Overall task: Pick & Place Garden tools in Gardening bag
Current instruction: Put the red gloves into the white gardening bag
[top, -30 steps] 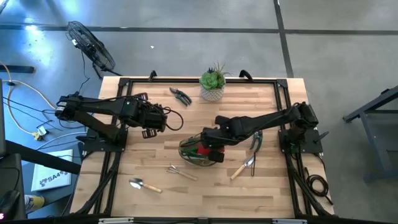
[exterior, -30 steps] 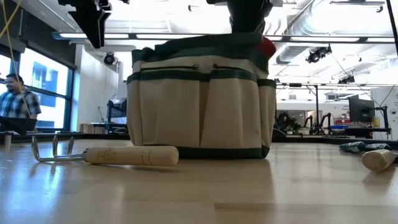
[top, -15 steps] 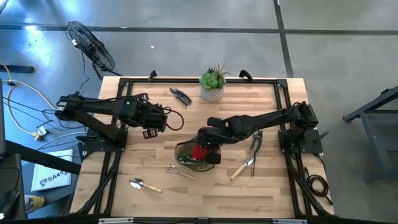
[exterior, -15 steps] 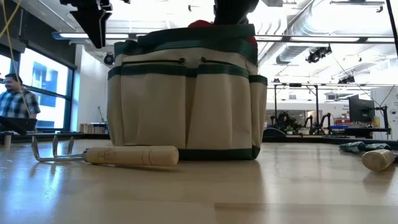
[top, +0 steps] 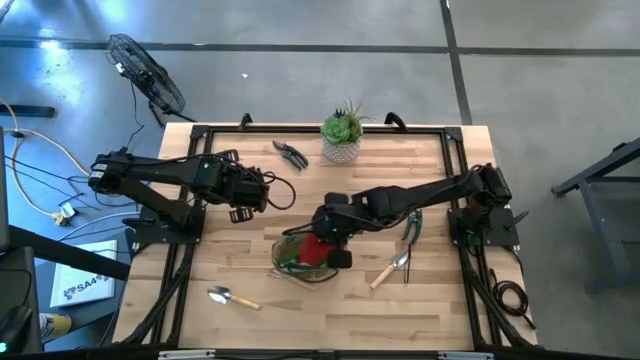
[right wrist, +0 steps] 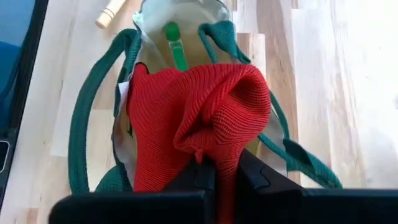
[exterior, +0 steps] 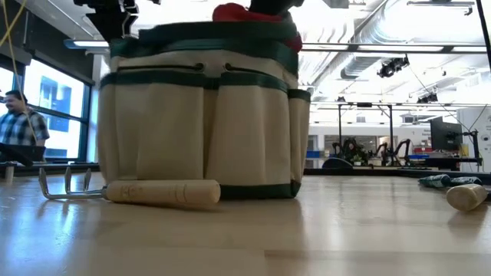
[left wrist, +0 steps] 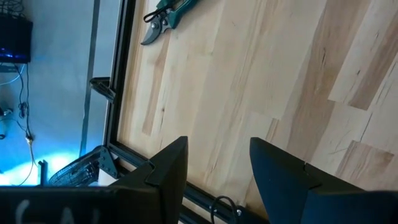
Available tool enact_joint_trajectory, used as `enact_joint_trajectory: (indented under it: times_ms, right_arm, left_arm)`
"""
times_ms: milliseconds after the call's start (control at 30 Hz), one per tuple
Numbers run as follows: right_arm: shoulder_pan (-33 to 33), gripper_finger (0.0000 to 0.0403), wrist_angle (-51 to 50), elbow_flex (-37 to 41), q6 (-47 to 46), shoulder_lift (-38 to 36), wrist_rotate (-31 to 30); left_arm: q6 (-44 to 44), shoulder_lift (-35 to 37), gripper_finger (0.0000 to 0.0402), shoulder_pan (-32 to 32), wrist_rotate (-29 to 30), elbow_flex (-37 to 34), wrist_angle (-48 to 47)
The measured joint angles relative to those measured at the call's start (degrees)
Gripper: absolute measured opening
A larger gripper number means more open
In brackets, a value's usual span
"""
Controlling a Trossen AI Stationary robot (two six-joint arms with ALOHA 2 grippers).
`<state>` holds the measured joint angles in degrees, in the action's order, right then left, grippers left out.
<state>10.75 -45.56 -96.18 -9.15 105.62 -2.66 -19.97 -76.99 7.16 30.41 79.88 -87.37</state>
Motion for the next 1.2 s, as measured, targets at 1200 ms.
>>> enact_joint_trajectory:
  times_ms: [1200]
  right_arm:
    - [-0.54, 0.0152, 6.19, 0.15, 1.9, 4.32, 10.19]
  left_arm:
    - [0.13, -0.04, 0.0166, 0.0, -0.14, -0.04, 0.24]
